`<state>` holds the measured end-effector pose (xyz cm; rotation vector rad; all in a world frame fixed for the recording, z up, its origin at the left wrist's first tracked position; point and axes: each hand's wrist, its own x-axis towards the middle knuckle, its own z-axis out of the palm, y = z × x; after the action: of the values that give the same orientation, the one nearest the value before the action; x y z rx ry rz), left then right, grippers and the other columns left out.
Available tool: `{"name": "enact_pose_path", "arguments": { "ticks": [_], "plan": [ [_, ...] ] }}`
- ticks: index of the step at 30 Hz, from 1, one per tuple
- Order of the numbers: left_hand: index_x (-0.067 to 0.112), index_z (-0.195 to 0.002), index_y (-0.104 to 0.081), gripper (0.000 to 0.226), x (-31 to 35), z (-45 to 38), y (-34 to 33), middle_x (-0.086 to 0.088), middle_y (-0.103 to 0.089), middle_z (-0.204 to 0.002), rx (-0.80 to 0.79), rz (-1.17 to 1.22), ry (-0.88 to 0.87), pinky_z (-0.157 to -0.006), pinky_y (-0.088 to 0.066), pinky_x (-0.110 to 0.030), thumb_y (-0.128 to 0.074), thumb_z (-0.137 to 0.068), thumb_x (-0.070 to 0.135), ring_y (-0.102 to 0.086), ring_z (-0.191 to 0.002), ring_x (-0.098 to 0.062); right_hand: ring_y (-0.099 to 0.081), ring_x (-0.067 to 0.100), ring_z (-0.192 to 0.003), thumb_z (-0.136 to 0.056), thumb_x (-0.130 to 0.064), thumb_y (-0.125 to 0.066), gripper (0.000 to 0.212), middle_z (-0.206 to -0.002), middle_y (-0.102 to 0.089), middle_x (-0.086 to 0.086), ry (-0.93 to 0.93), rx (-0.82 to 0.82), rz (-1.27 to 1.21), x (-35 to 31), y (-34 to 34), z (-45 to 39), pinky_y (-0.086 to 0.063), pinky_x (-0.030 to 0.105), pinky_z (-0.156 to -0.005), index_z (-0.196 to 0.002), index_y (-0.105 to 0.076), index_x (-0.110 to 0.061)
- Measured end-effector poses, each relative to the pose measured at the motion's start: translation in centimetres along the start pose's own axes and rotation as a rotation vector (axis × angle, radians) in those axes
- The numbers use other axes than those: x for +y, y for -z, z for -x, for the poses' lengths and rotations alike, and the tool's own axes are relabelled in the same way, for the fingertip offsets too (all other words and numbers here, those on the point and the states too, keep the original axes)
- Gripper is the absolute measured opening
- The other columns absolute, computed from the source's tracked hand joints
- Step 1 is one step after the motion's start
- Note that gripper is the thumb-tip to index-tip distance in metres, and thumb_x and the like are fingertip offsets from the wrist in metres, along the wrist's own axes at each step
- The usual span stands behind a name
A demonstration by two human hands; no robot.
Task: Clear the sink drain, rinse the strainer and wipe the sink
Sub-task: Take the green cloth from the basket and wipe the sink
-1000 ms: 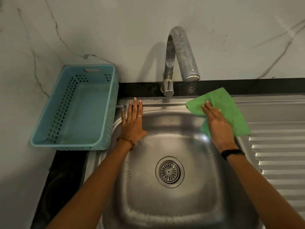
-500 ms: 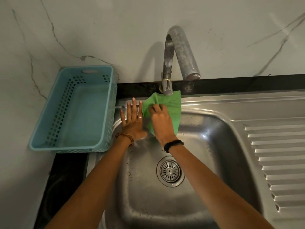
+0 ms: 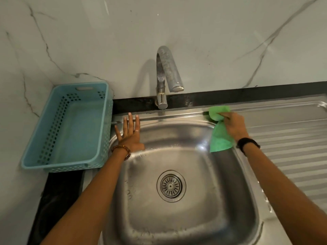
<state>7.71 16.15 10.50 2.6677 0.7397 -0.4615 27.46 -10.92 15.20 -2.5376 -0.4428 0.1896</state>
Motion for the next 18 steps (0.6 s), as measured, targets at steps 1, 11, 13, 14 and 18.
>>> {"name": "enact_pose_path", "arguments": {
  "ticks": [1, 11, 13, 14, 18],
  "plan": [
    [0.024, -0.137, 0.034, 0.121, 0.2, 0.2, 0.1, -0.006, 0.044, -0.144, 0.004, 0.004, 0.004, -0.104, 0.019, -0.059, -0.068, -0.071, 0.031, 0.035, -0.135, -0.026, -0.061, 0.032, -0.104, -0.090, 0.002, -0.046, 0.028, -0.106, -0.069, 0.018, -0.087, -0.015, -0.290, 0.4, 1.4, 0.3, -0.045, 0.039, -0.088, -0.112, -0.064, 0.002],
    [0.024, -0.142, 0.015, 0.097, 10.3, 2.3, -3.8, 0.000, 0.025, -0.150, 0.321, -0.072, -0.250, -0.106, 0.022, -0.052, -0.060, -0.083, 0.038, 0.032, -0.133, -0.023, -0.071, 0.015, -0.077, -0.093, -0.013, -0.044, 0.022, -0.087, -0.074, 0.001, -0.439, -0.109, -1.626, 5.7, 7.4, 5.0, -0.060, 0.030, -0.069, -0.108, -0.060, -0.012],
    [0.026, -0.141, 0.018, 0.090, 14.0, 1.2, -4.0, 0.000, 0.025, -0.151, 0.311, -0.122, -0.309, -0.108, 0.020, -0.051, -0.053, -0.087, 0.042, 0.033, -0.133, -0.023, -0.067, 0.018, -0.087, -0.093, -0.013, -0.045, 0.023, -0.099, -0.070, 0.004, -0.393, -0.088, -1.566, 6.8, 10.0, 4.4, -0.057, 0.035, -0.079, -0.109, -0.060, -0.013],
    [0.025, -0.140, 0.018, 0.089, 15.8, 0.4, -3.9, -0.001, 0.022, -0.152, 0.311, -0.124, -0.321, -0.108, 0.021, -0.050, -0.052, -0.087, 0.043, 0.032, -0.133, -0.023, -0.065, 0.020, -0.092, -0.092, -0.012, -0.046, 0.024, -0.105, -0.068, 0.006, -0.349, -0.068, -1.503, 7.4, 11.9, 3.9, -0.054, 0.036, -0.084, -0.111, -0.060, -0.013],
    [0.020, -0.144, 0.014, 0.099, 20.6, -2.8, -2.7, -0.006, 0.018, -0.155, 0.279, -0.120, -0.241, -0.111, 0.014, -0.050, -0.057, -0.082, 0.050, 0.028, -0.136, -0.024, -0.066, 0.010, -0.091, -0.091, -0.011, -0.051, 0.027, -0.109, -0.068, -0.001, -0.081, -0.015, -1.146, 8.0, 16.9, 1.6, -0.055, 0.024, -0.078, -0.108, -0.065, -0.026]
  ]
}}
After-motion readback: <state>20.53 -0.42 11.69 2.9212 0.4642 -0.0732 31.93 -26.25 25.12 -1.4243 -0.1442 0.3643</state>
